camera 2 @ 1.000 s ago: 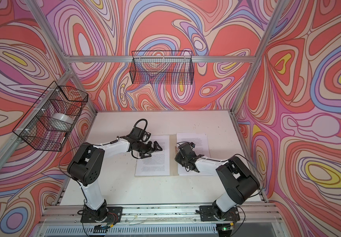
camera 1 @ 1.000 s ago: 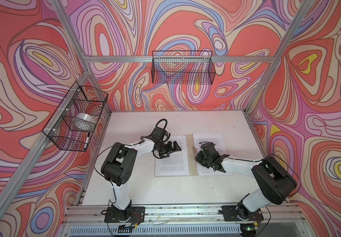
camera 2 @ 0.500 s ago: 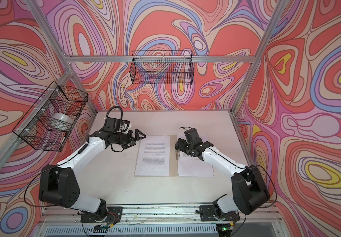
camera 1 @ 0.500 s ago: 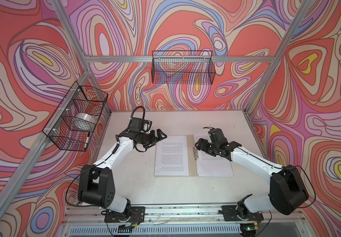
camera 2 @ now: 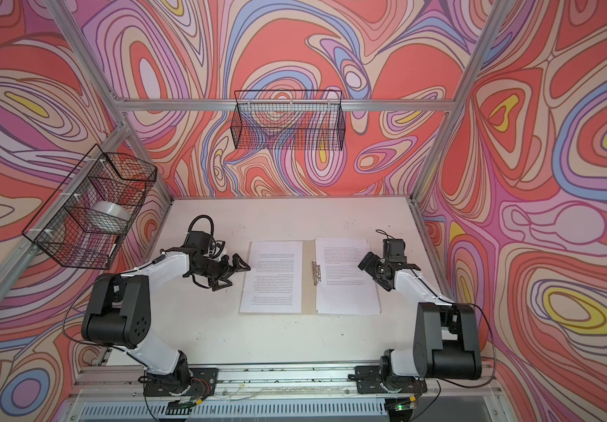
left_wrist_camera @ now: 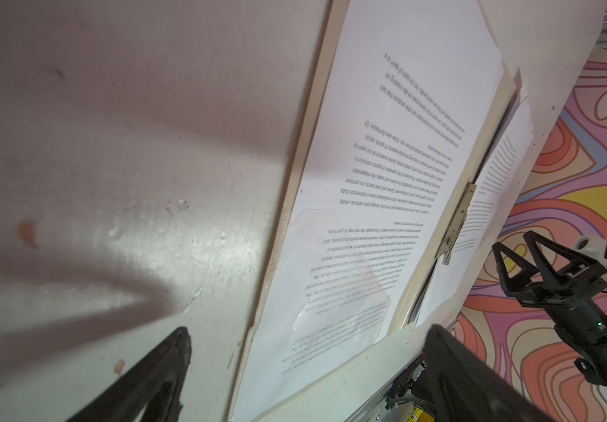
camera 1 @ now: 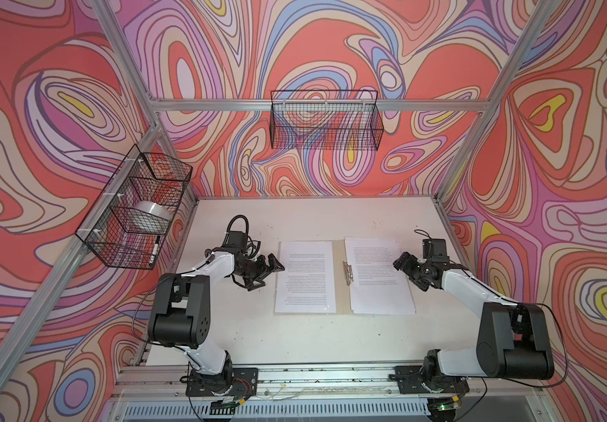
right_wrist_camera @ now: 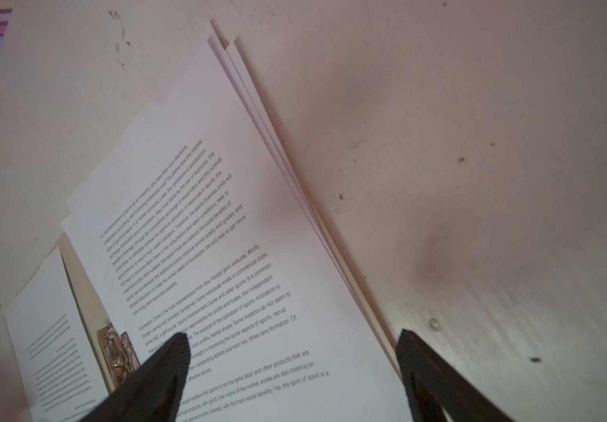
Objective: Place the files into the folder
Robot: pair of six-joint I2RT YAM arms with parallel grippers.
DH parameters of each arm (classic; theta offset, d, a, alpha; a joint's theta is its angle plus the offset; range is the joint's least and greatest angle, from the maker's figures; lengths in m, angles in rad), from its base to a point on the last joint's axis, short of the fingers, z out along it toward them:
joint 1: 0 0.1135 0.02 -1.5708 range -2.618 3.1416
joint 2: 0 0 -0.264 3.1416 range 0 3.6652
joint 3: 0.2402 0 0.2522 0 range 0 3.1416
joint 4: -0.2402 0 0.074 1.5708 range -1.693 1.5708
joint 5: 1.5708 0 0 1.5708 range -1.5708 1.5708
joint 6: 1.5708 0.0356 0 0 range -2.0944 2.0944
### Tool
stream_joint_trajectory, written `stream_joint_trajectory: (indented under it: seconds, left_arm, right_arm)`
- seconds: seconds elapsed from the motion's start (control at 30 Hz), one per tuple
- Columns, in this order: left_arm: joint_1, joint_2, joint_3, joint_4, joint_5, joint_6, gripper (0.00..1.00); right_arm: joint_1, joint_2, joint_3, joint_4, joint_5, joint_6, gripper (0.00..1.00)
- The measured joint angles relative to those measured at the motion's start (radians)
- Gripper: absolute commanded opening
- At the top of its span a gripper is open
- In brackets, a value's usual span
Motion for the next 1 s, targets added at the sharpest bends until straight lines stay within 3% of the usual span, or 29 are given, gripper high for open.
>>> stream_joint_trajectory:
  seconds: [0.7, 0.87, 1.0]
  left_arm:
    - [-0.066, 0.138, 0.087, 0.158, 0.085, -0.051, 1.00]
    - [-0.065, 0.097, 0.067, 0.197, 0.121, -0.122, 1.00]
    - [-0.069, -0.039, 0.074, 0.196, 0.166, -0.162, 1.00]
  right_arm:
    - [-0.044, 0.158, 0.026, 0.143, -0.190, -0.007, 0.91]
    - [-0.050, 0.171, 0.029, 0.169, -0.211, -0.016, 0.90]
    - [-0.049, 0.175, 0.029, 0.172, -0.246, -0.022, 0.91]
